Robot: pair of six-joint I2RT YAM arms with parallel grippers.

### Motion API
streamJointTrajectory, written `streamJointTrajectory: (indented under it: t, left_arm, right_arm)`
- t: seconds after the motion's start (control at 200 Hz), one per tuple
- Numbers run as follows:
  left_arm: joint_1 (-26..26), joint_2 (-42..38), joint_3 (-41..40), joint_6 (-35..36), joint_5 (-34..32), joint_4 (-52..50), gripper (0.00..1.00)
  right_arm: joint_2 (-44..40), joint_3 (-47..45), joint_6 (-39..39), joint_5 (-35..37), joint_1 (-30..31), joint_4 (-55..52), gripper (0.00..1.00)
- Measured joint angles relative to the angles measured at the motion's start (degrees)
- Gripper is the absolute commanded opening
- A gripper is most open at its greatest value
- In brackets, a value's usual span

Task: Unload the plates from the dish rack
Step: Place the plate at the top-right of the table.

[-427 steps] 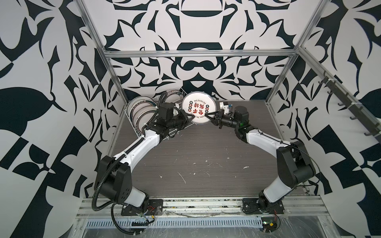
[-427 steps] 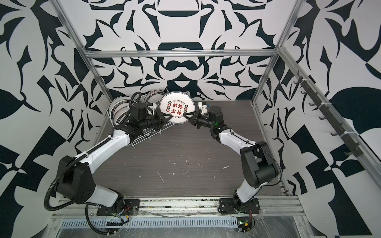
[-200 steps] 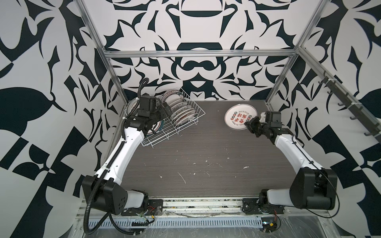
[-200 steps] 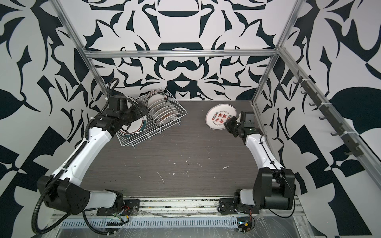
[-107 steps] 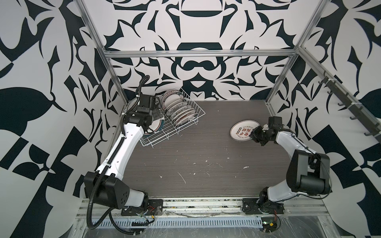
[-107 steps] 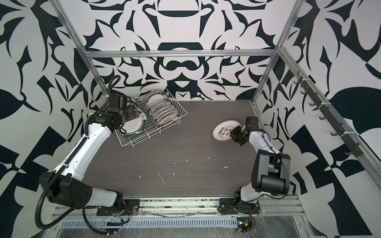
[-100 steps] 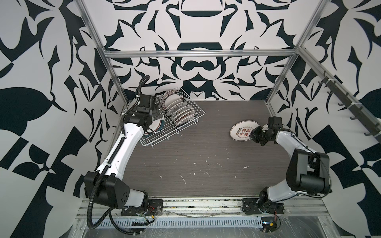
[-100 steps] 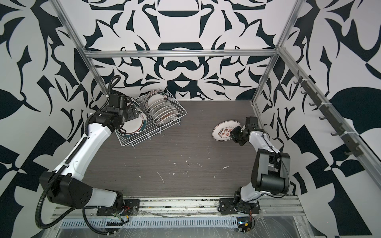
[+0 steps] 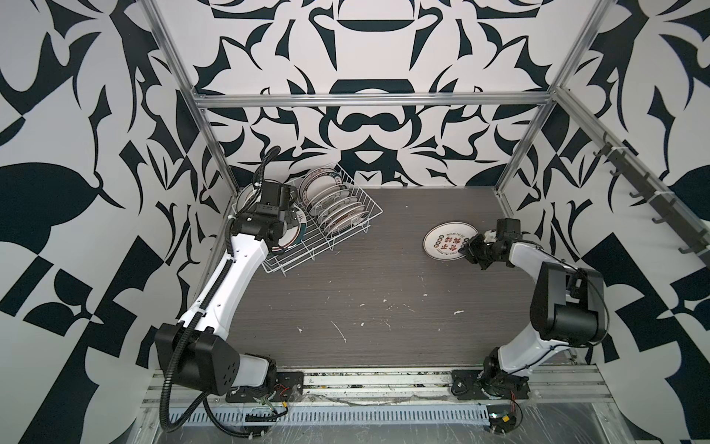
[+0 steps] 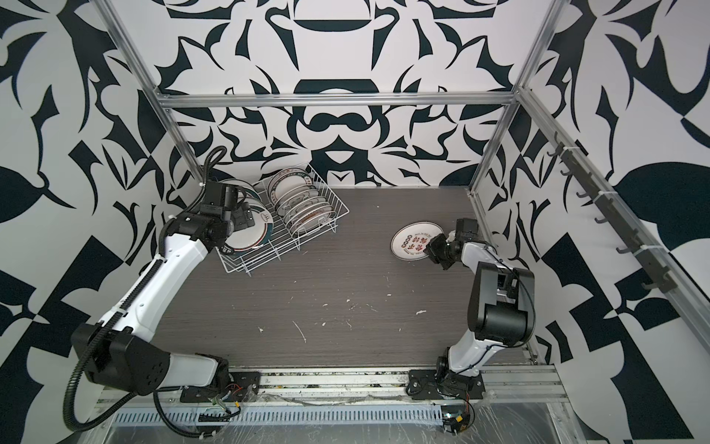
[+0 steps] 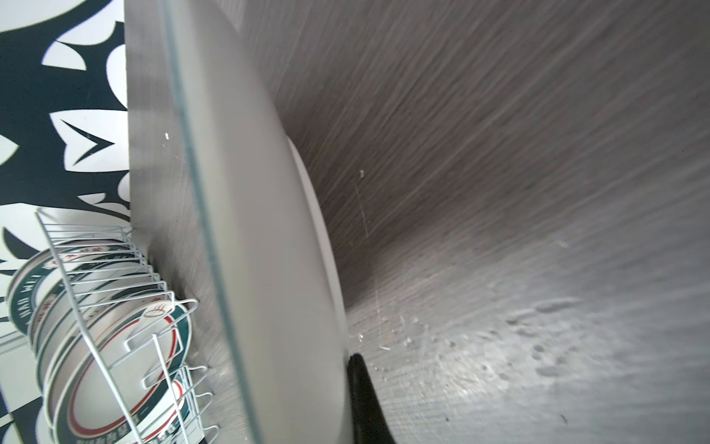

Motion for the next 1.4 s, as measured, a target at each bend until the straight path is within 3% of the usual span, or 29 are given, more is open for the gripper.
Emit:
streamJointTrajectory:
  t: [0.38, 0.6, 0.83, 0.86, 0.925, 0.955, 1.195, 1.4]
  left_arm:
    - [0.0, 1.9, 0.3, -0.2, 0.3, -0.9, 0.99]
    - [0.0, 1.9, 0.2, 0.1, 1.9, -0.8, 0.99]
    - [0.0, 1.9, -0.2, 1.1, 4.0, -0.1, 0.99]
    - [0.0, 1.9, -0.2, 1.4, 4.2, -0.1, 0.99]
    - [0.0, 1.9, -0.2, 1.9, 4.5, -0.1, 0.99]
    - [0.0, 1.9, -0.2, 2.1, 4.6, -0.1, 0.99]
    - [0.2, 4.1, 0.4, 5.2, 4.8, -0.9, 0.99]
    - [1.3, 12.2, 7.4, 11.1, 5.4, -4.9, 0.99]
  right_arm:
    - [6.8, 0.6, 1.3, 0.2, 0.0, 0.8, 0.47]
    - [8.0, 3.1, 2.1, 0.2, 0.3, 1.1, 0.72]
    - [8.4, 5.7, 0.9, 4.5, 1.6, -3.0, 0.78]
    - [8.3, 6.0, 0.8, 5.3, 1.6, -3.6, 0.87]
    - [7.6, 6.4, 0.2, 7.2, 1.9, -4.8, 0.9]
    - [7.0, 6.4, -0.2, 9.2, 2.1, -6.0, 0.97]
    - [0.7, 5.6, -3.4, 18.8, 1.9, -16.2, 0.99]
    - [-7.9, 5.3, -8.3, 22.0, 1.9, -20.5, 0.99]
